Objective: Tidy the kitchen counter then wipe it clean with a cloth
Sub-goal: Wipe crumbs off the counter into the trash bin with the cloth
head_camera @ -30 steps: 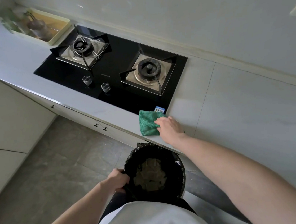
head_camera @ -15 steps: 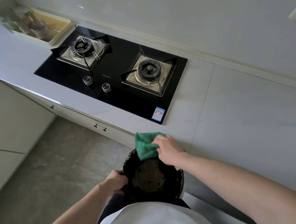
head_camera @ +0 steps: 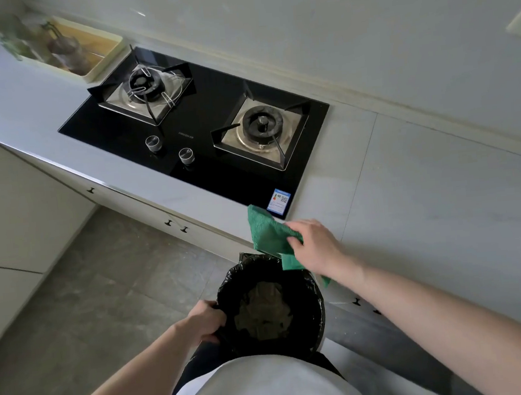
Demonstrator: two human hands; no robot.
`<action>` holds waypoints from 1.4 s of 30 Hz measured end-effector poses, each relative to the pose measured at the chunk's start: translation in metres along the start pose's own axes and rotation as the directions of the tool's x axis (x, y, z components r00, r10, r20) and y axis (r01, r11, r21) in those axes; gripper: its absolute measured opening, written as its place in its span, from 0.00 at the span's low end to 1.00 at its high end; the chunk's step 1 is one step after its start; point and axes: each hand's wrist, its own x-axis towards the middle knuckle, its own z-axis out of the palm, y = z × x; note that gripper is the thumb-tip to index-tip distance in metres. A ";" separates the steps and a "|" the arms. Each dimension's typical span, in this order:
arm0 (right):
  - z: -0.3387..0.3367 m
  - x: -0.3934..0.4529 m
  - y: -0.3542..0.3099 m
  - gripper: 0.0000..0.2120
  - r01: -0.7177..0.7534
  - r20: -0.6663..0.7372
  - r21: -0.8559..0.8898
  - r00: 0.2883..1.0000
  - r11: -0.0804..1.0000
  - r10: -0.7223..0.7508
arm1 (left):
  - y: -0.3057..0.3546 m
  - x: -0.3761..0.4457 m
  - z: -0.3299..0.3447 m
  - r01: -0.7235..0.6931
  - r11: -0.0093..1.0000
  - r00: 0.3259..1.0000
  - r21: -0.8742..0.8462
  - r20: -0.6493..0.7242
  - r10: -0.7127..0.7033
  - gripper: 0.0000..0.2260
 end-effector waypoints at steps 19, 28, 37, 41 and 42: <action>0.026 -0.034 0.022 0.13 -0.075 0.331 -0.010 0.941 0.997 0.074 | 0.009 -0.004 -0.002 0.024 1.000 1.000 0.011 -0.009 -0.024 0.13; -0.082 -0.007 0.072 0.05 -0.155 -0.253 0.189 0.946 0.970 0.200 | 0.014 -0.001 0.002 0.022 1.000 0.999 0.006 -0.031 -0.021 0.12; -0.153 0.018 0.204 0.13 -0.514 -0.562 0.121 0.670 0.849 0.485 | 0.019 0.007 0.003 0.051 0.998 0.998 -0.029 -0.032 -0.052 0.13; -0.168 0.039 0.228 0.13 -0.598 -0.545 0.068 0.648 0.799 0.532 | 0.019 0.010 0.003 0.072 0.996 0.997 -0.048 -0.028 -0.073 0.14; -0.170 0.048 0.227 0.13 -0.599 -0.543 0.064 0.651 0.798 0.531 | 0.019 0.010 0.002 0.075 0.996 0.997 -0.050 -0.028 -0.077 0.13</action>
